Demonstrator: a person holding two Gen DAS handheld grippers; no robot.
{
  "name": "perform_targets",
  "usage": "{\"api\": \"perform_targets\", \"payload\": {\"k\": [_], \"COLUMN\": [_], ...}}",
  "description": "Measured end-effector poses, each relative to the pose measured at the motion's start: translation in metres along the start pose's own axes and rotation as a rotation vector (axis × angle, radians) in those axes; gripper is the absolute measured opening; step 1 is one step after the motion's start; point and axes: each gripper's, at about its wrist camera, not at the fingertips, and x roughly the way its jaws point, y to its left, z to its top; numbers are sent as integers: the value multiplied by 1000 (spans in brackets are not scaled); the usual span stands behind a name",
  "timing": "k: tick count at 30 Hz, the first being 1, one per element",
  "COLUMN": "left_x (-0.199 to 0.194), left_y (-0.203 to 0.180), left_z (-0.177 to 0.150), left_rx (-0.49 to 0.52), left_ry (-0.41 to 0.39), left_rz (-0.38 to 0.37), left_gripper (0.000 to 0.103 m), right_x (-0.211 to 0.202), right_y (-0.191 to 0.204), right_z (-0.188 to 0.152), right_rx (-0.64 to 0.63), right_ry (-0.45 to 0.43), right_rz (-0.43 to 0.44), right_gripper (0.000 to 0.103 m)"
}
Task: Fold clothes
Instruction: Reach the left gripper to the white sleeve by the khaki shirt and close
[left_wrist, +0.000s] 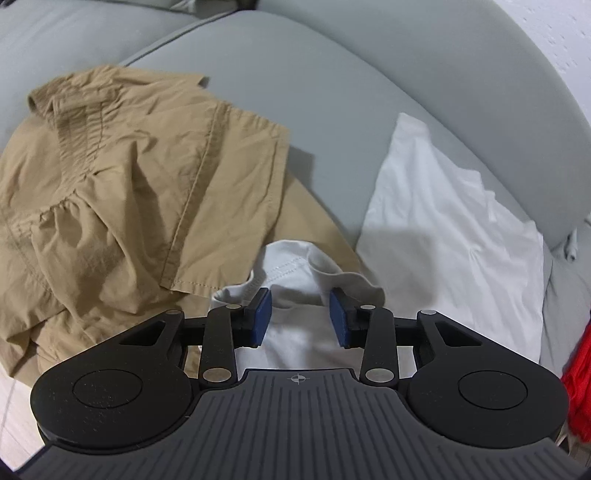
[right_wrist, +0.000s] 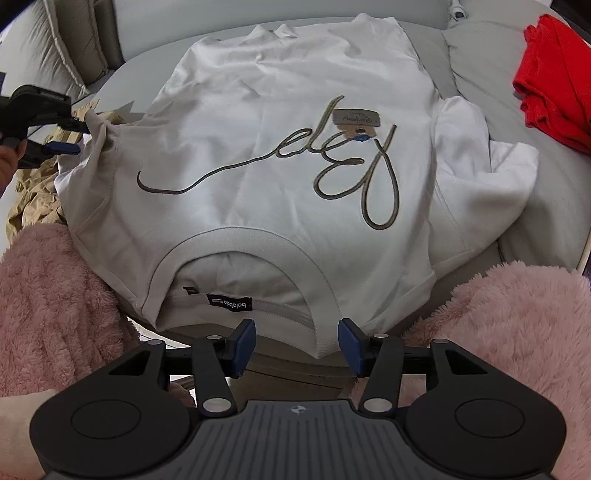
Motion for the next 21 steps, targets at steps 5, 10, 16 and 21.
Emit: {"api": "perform_targets", "payload": {"k": [5, 10, 16, 21], "left_x": [-5, 2, 7, 16], "left_y": [0, 5, -11, -23], "left_z": [1, 6, 3, -3], "left_rx": [160, 283, 391, 518], "left_ry": [11, 84, 131, 136], "left_rz": [26, -18, -109, -19], "left_gripper": [35, 35, 30, 29], "right_x": [5, 8, 10, 11], "right_y": [-2, -3, -3, -1], "right_z": [0, 0, -1, -1], "right_rx": [7, 13, 24, 15], "right_ry": [16, 26, 37, 42], "right_rz": [7, 12, 3, -4], "right_gripper": [50, 50, 51, 51]}}
